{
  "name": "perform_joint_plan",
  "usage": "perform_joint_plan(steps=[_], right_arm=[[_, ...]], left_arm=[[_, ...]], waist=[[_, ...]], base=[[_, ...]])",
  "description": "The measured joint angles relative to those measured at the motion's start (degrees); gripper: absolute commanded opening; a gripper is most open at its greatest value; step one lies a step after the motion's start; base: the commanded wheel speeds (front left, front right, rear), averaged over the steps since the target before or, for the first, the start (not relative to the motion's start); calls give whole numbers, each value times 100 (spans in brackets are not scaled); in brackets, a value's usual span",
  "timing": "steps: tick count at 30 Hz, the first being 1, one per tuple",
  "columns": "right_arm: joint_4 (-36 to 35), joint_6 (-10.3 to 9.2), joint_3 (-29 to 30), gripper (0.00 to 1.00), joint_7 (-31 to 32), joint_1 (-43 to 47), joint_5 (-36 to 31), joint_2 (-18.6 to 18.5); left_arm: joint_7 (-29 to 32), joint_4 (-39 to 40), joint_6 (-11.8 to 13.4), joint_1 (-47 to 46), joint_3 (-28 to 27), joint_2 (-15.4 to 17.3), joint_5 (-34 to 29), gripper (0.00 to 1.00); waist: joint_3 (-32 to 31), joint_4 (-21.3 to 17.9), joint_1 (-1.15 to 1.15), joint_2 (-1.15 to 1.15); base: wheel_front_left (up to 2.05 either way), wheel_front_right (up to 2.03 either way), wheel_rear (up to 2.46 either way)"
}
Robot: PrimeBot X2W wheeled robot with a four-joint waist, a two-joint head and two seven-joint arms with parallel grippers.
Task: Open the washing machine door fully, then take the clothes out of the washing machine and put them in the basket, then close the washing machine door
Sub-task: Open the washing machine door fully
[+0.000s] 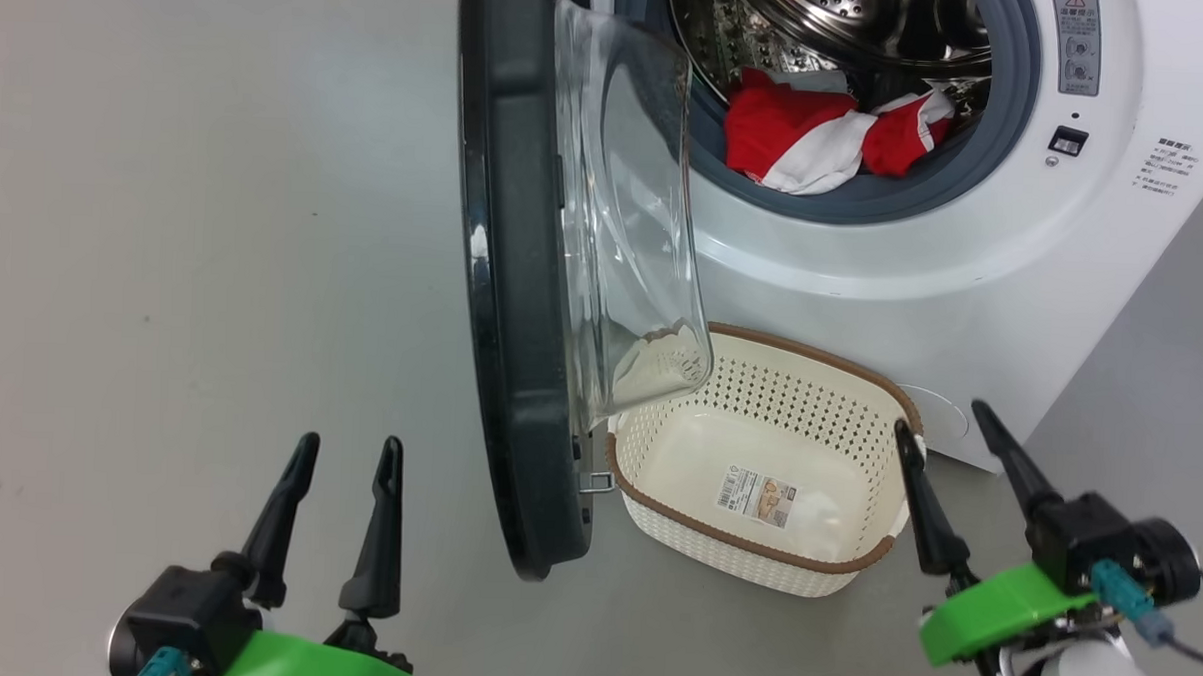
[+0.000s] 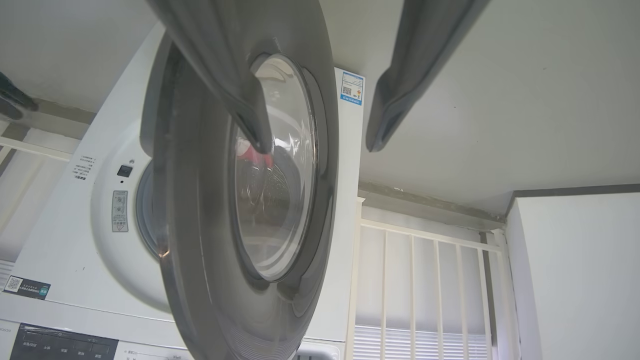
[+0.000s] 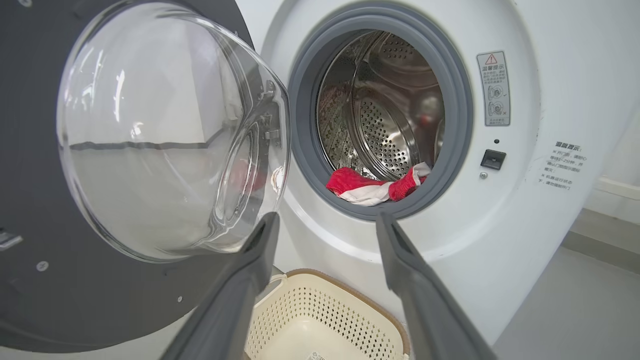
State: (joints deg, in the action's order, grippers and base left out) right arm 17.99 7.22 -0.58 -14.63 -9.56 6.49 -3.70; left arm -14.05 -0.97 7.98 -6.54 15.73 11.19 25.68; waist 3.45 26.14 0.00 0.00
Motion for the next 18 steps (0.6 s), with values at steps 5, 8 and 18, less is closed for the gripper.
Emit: perform_joint_plan(steps=[5,8,18], right_arm=[[-290,0,5,100,0,468,-134,77],[-396,0,-33,100,0,563,-100,78],[-463,0,-41,100,0,677,-32,79]], left_arm=[[-22,-78,-3,44,2,-35,-51,100],[-25,-108,-44,57,3,-43,-52,100],[-25,-226,-96,74,5,-81,-94,97]], waist=[[-5,0,0,0],[-16,1,0,0],[-87,16,0,0]], base=[[0,0,0],[0,0,0],[0,0,0]])
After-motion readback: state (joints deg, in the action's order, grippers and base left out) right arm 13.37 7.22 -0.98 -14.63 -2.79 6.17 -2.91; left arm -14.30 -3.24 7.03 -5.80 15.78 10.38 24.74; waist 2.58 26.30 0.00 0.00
